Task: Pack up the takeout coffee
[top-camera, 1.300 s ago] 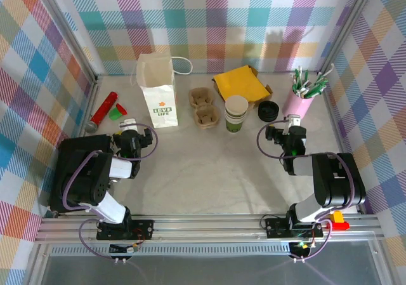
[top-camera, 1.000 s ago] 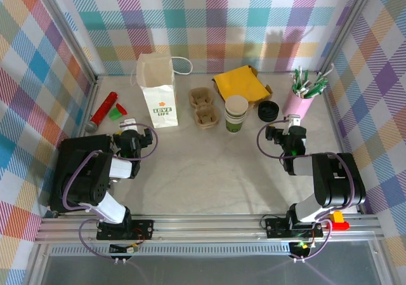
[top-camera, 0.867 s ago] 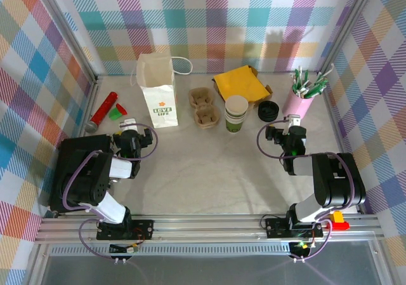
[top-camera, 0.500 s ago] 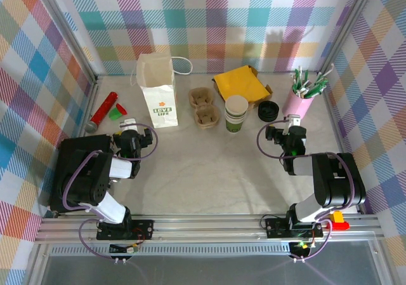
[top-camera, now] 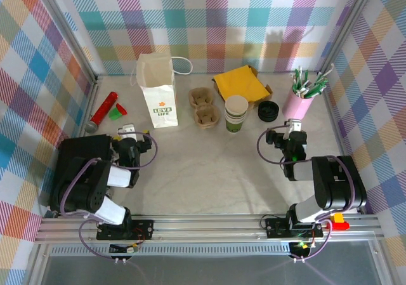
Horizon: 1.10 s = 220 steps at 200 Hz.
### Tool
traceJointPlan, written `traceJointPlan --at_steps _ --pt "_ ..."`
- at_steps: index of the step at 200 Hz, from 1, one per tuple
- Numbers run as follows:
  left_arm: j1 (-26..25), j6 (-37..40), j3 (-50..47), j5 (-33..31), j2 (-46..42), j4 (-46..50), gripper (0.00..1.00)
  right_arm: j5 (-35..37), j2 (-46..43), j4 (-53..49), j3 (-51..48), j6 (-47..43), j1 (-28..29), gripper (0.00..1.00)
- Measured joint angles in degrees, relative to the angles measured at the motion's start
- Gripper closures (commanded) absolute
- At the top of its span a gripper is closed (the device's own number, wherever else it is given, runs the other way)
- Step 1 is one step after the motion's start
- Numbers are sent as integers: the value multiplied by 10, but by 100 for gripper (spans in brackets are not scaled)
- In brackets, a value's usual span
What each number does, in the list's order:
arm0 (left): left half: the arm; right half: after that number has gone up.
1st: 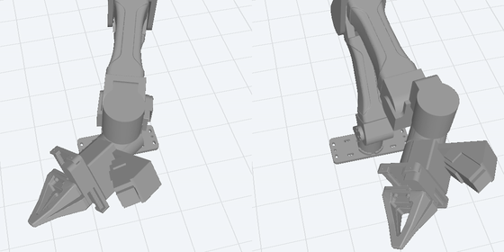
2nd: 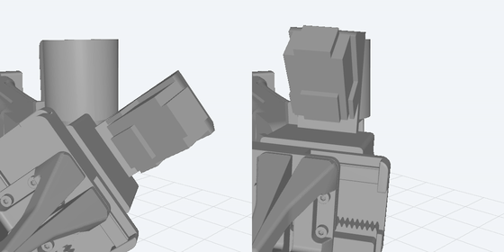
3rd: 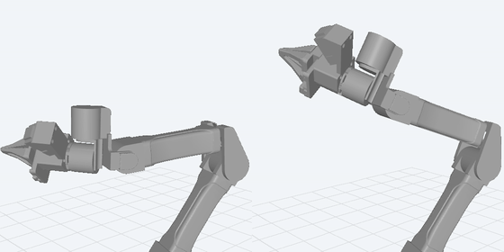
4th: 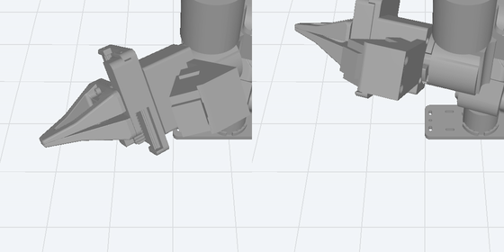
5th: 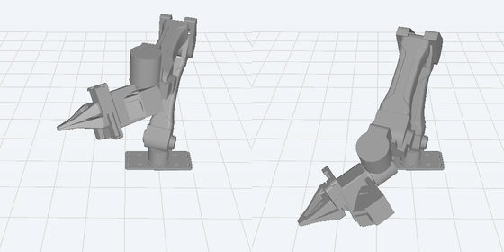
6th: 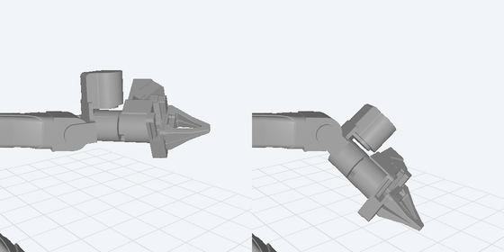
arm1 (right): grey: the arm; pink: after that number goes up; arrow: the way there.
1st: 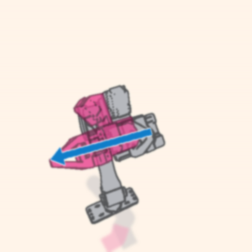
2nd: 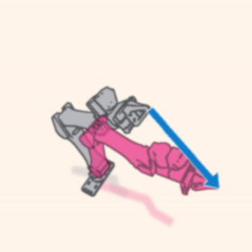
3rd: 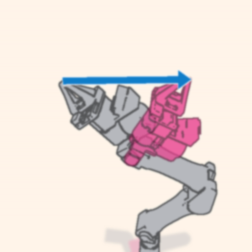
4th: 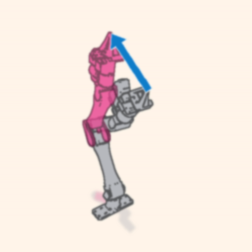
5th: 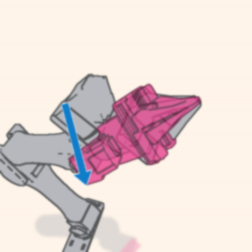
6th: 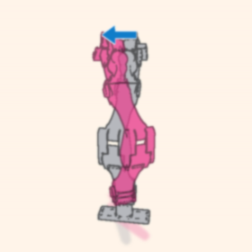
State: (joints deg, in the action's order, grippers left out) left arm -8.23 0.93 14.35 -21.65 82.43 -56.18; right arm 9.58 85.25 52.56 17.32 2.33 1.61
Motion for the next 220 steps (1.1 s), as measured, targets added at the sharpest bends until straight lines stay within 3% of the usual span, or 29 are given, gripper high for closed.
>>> traceJointPlan --at_steps 23,50,91,124,160,194,220 --pt "-3 -6 -1 -10 -119 52 0 7 -57 -53 4 5 0 1" --pt "-4 -31 3 -18 -252 142 0 31 -154 -221 70 38 0 1" --pt "-10 -134 116 -24 -382 431 0 37 -238 -509 207 165 0 1" --pt "-10 -234 264 -15 -382 654 0 -63 -237 -684 313 222 0 1" --pt "-10 -291 346 57 -355 793 0 -160 -188 -815 427 265 11 1" --pt "-11 -311 373 142 -346 865 0 -172 -119 -902 537 285 67 0" --pt "-11 -311 386 200 -347 885 0 -145 -63 -944 612 289 125 12"
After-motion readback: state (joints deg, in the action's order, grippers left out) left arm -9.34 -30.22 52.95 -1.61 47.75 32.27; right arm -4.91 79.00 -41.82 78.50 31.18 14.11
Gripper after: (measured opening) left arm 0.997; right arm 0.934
